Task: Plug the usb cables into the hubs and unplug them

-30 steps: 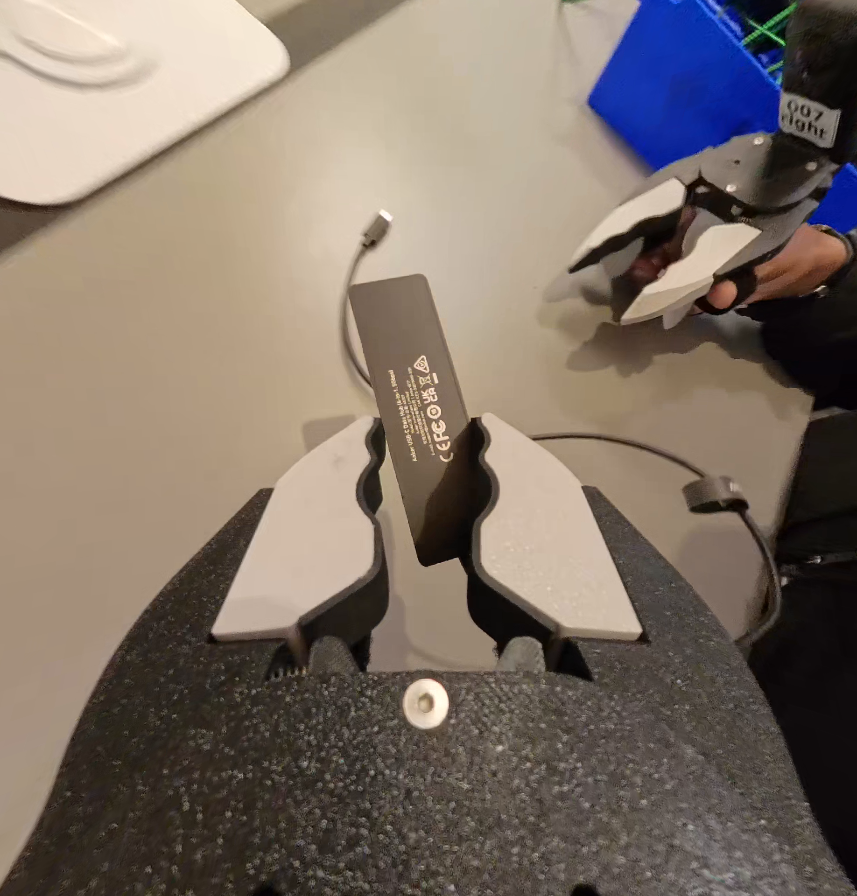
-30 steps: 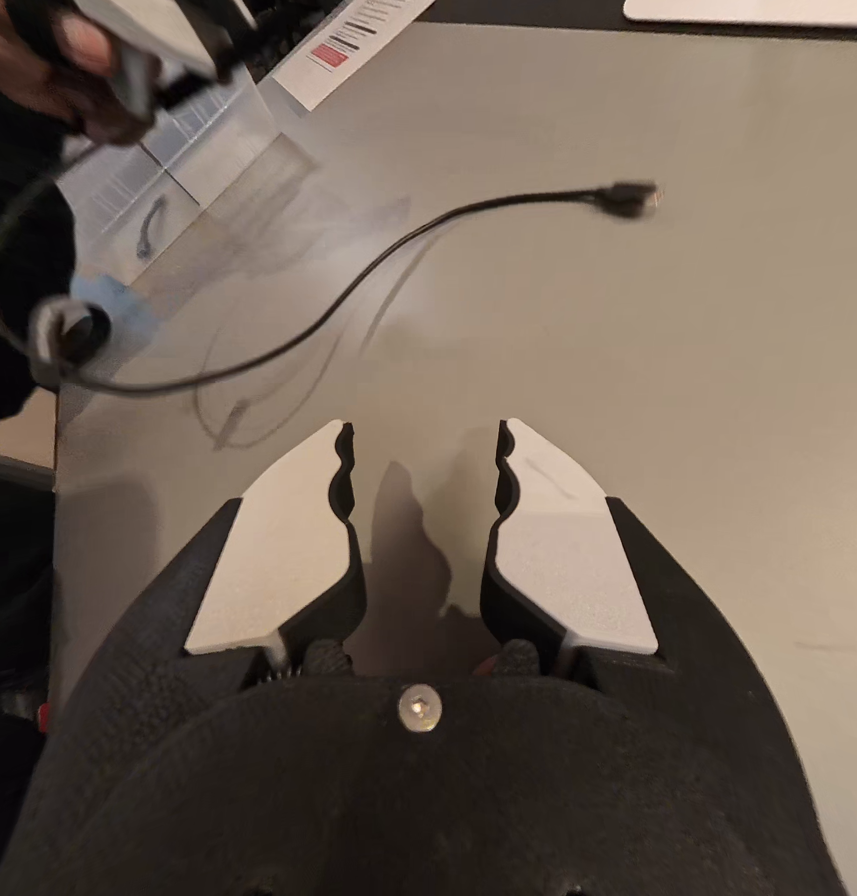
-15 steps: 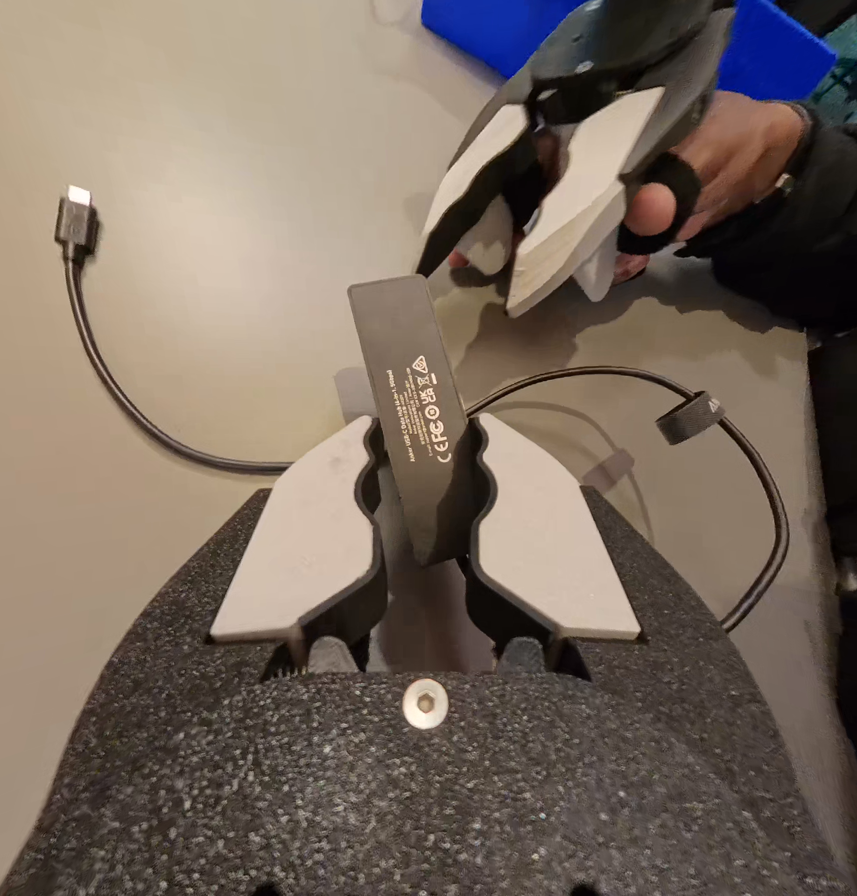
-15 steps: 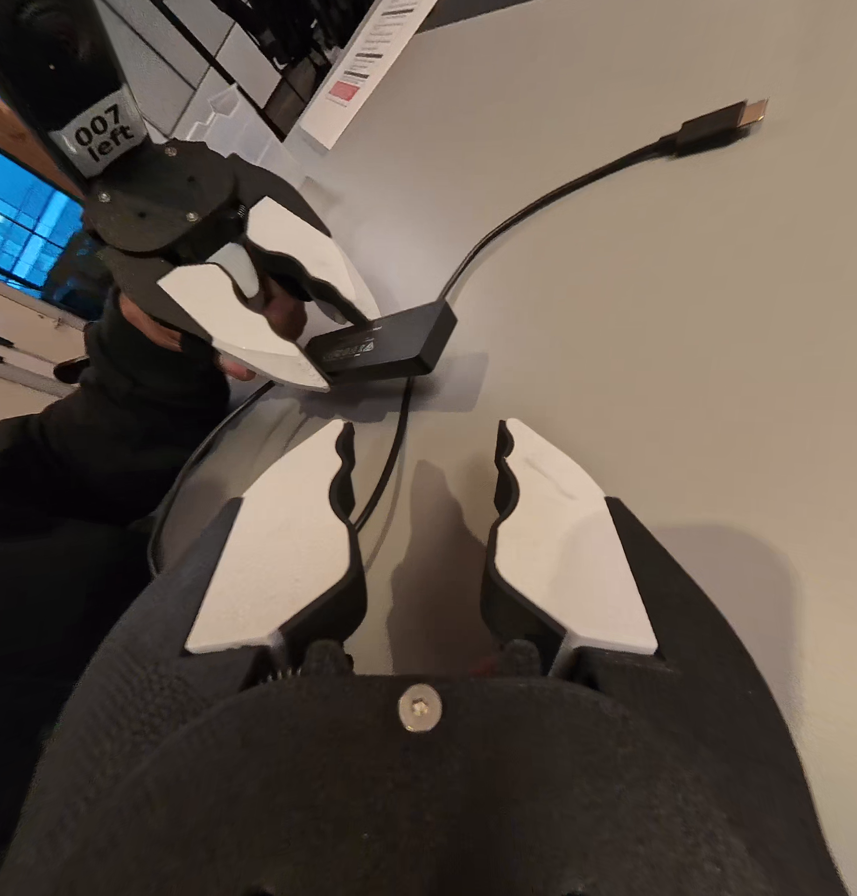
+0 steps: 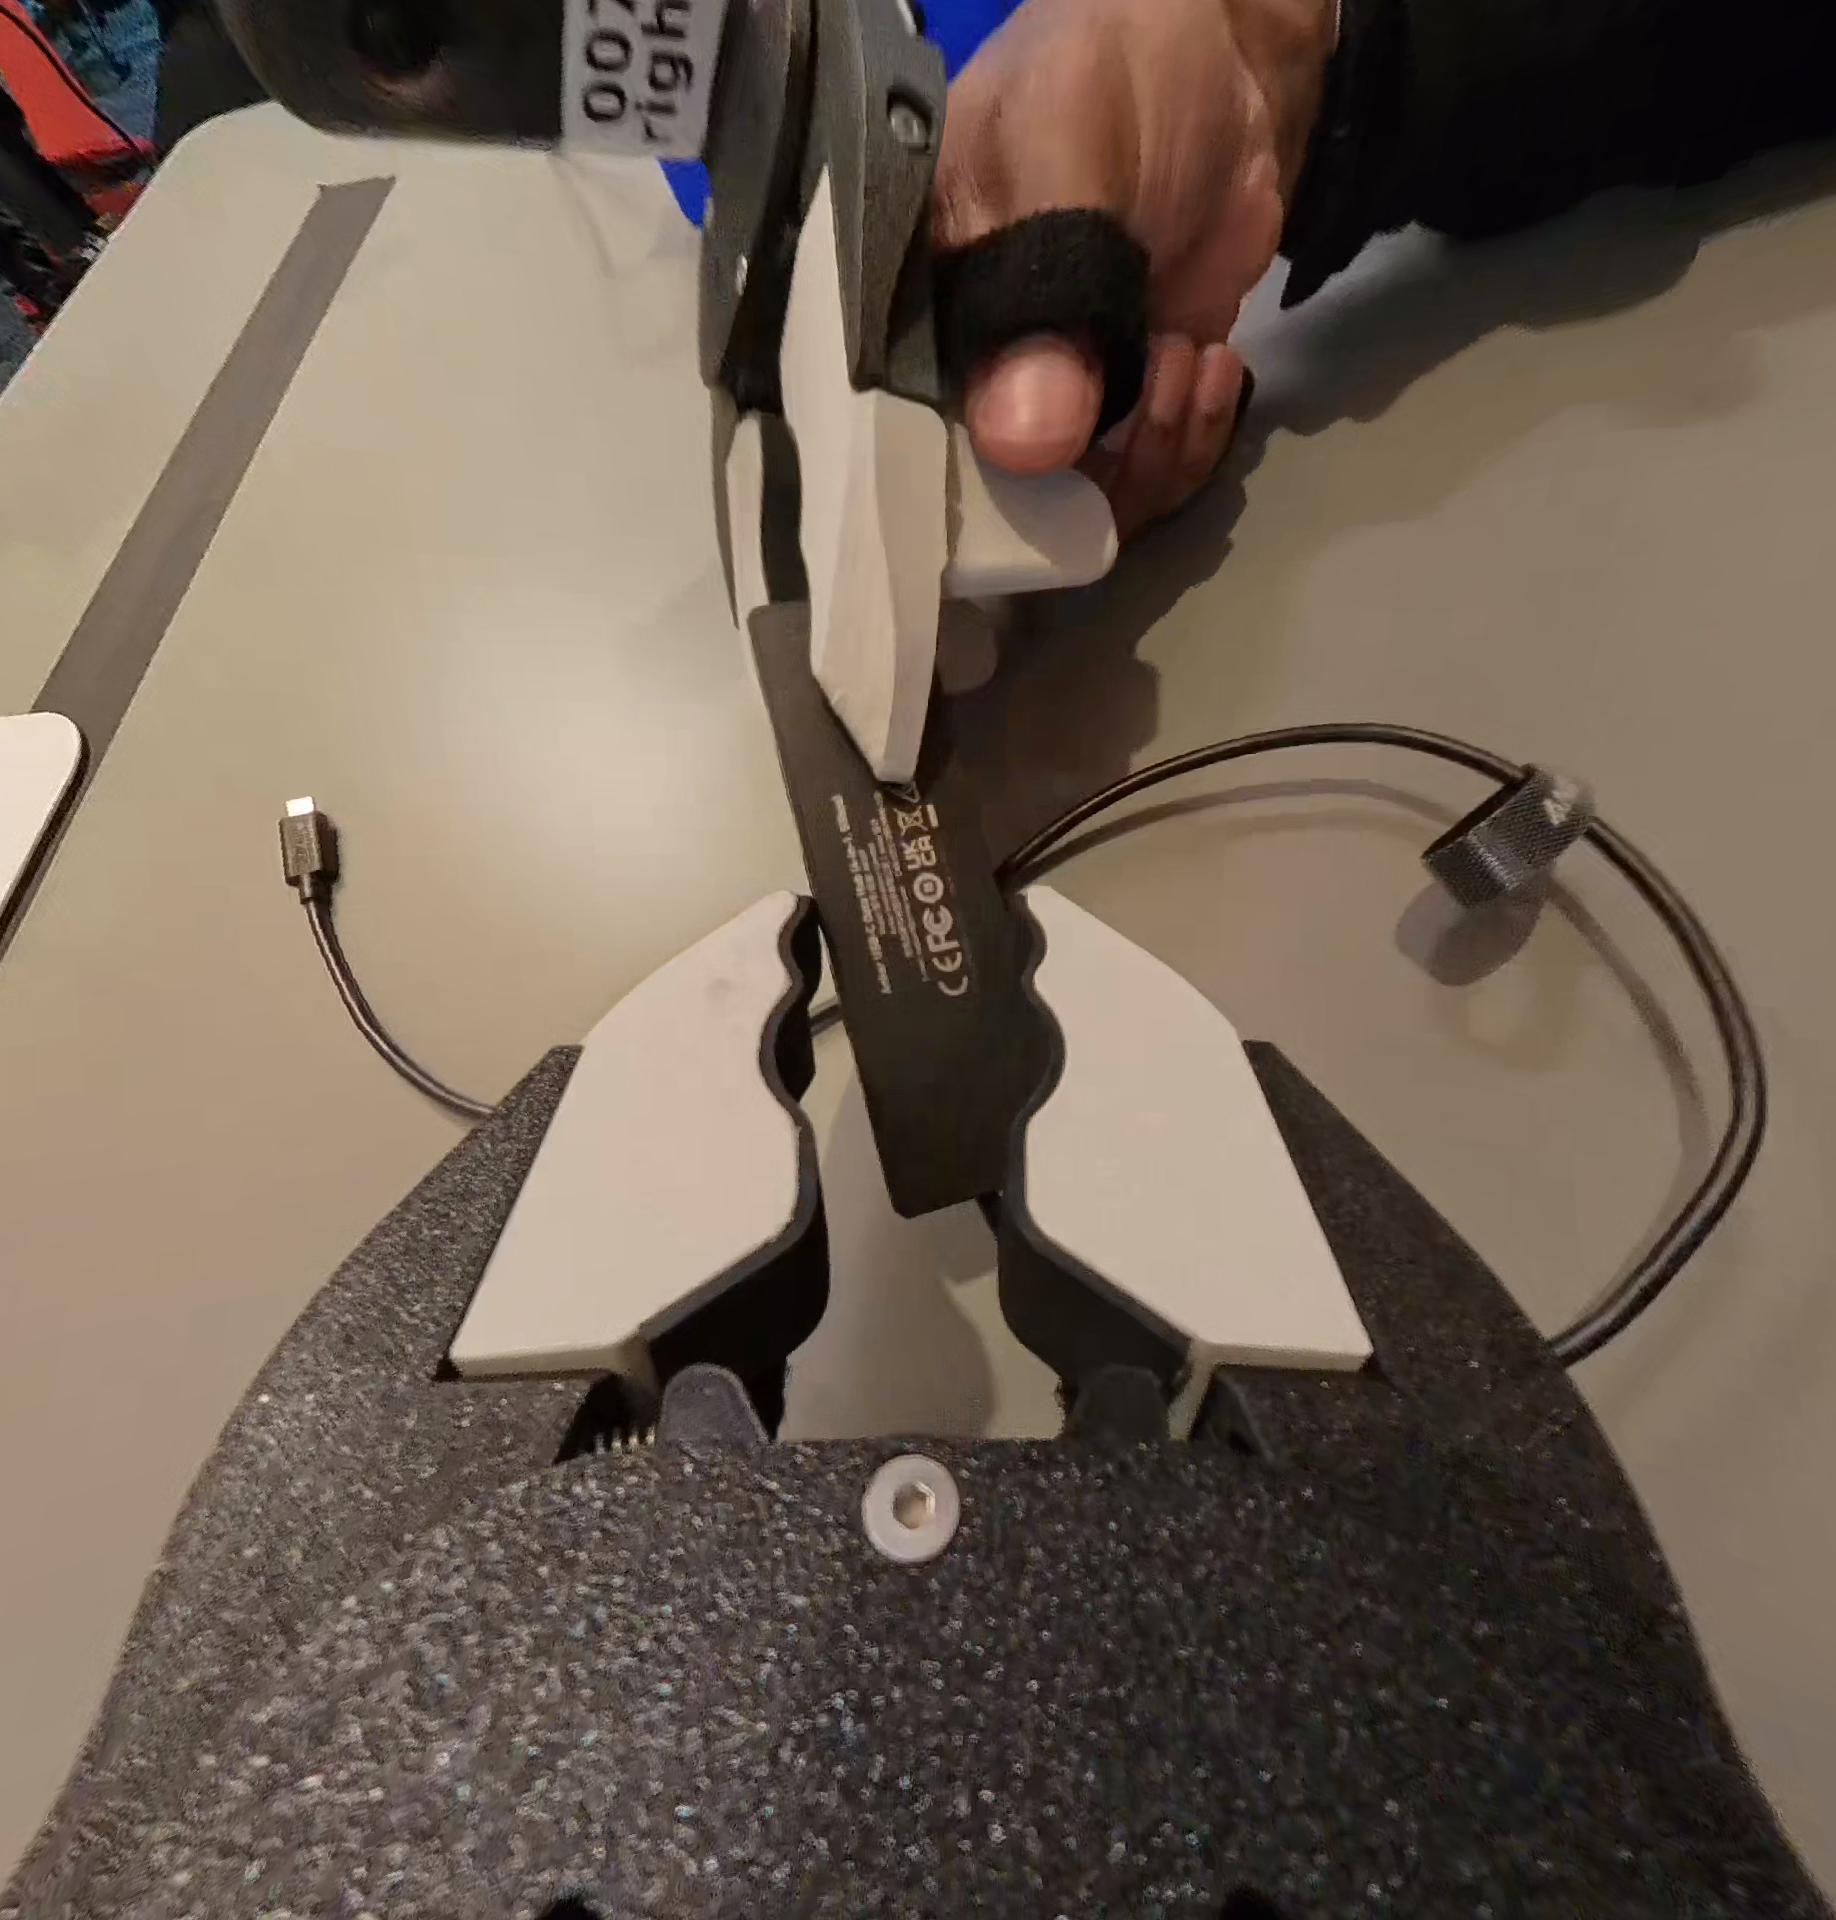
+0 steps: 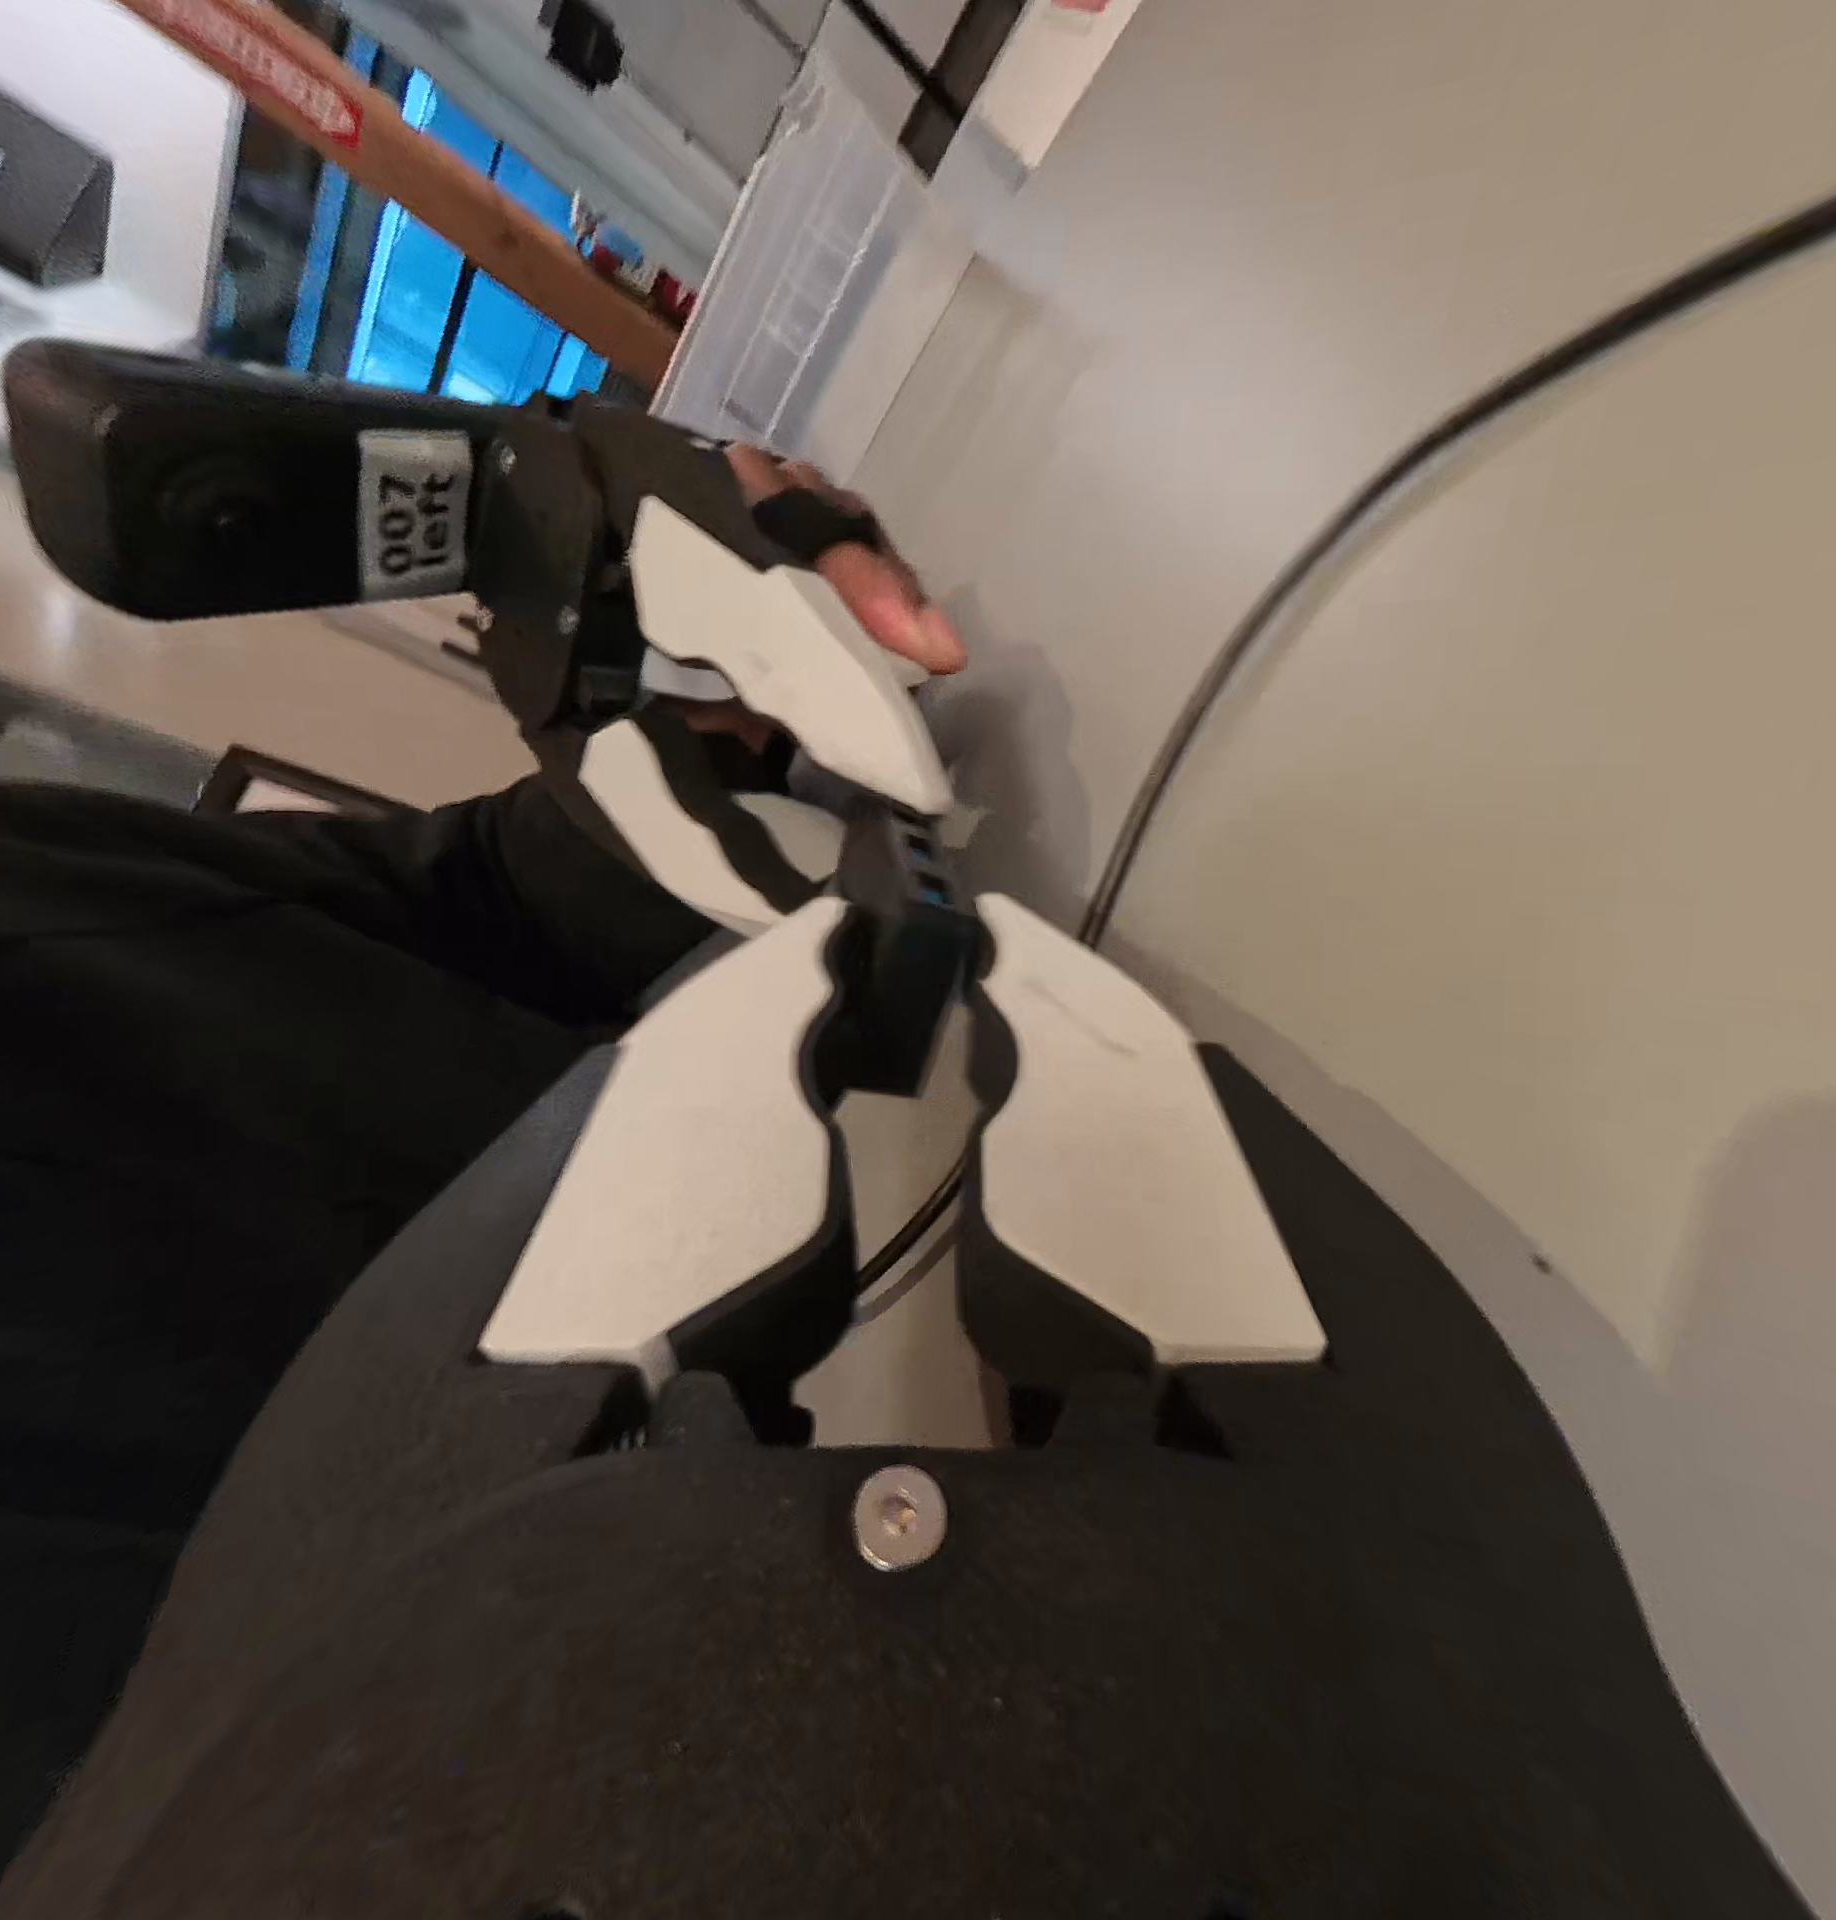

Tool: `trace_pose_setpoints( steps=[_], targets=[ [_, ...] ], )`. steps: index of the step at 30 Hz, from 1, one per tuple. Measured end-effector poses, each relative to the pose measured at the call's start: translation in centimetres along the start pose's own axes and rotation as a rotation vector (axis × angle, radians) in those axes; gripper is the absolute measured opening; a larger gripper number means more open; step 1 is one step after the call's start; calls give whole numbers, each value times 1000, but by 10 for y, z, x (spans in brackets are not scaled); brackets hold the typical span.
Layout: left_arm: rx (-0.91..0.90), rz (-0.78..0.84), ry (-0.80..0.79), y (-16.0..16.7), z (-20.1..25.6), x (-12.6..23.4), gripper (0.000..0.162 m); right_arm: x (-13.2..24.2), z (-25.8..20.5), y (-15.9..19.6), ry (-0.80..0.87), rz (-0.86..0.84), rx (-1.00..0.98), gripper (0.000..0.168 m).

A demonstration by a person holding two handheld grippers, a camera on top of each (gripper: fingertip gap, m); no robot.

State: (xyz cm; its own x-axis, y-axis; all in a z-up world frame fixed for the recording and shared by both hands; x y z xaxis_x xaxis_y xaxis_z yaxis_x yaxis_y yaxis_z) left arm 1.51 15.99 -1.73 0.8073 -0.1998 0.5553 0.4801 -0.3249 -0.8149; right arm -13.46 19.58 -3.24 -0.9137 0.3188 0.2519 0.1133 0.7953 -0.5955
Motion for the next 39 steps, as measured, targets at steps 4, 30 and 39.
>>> trace_pose_setpoints(
  steps=[4,30,39],
  targets=[
    [67,28,28,5,-5,7,36,-5,-4,0,68,-32,172,10],
    [333,215,161,-5,-8,6,11,5,-29,-2,39,194,414,37],
    [421,153,252,-1,-6,8,15,-2,-36,4,44,131,480,10]
  ],
)
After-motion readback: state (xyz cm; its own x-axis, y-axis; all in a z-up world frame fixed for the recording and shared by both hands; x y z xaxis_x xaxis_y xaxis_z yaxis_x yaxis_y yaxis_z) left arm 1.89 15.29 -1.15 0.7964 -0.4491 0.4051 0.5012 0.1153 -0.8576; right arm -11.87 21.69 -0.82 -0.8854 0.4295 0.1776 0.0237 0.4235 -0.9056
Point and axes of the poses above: each gripper's, where its closed fingertips meet, x back along the fingers, y out of its underside, z = x × y across the jaws, the point moved 8 cm from there along x, back along the fingers, and after that the axes turned 2 degrees about x, right-handed, at the moved point
